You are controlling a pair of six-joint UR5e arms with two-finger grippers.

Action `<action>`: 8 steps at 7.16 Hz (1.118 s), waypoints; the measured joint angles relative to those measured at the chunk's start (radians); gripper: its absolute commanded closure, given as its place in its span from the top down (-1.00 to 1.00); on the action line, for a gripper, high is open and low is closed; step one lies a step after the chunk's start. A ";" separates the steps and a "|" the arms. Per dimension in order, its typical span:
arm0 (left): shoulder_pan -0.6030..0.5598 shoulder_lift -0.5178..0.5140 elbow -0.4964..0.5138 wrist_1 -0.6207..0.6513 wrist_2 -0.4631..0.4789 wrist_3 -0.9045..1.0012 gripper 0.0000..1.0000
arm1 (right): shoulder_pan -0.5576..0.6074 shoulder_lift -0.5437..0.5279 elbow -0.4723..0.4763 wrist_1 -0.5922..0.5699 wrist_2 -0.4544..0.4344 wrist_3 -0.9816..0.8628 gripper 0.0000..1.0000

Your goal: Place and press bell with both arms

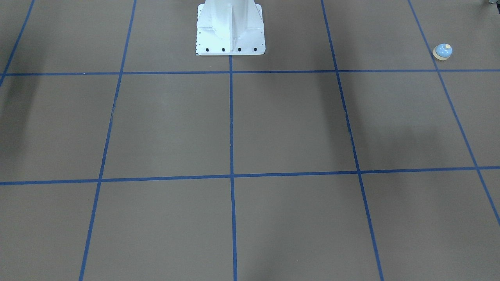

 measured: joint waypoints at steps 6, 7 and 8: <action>0.000 0.012 0.024 -0.036 -0.068 -0.010 0.99 | 0.000 -0.029 -0.021 0.120 0.016 -0.004 1.00; 0.001 0.022 0.026 -0.037 -0.074 -0.012 0.99 | -0.001 -0.030 -0.022 0.123 0.019 -0.003 1.00; 0.002 0.032 0.032 -0.038 -0.077 -0.011 0.99 | -0.001 -0.031 -0.023 0.124 0.026 -0.003 1.00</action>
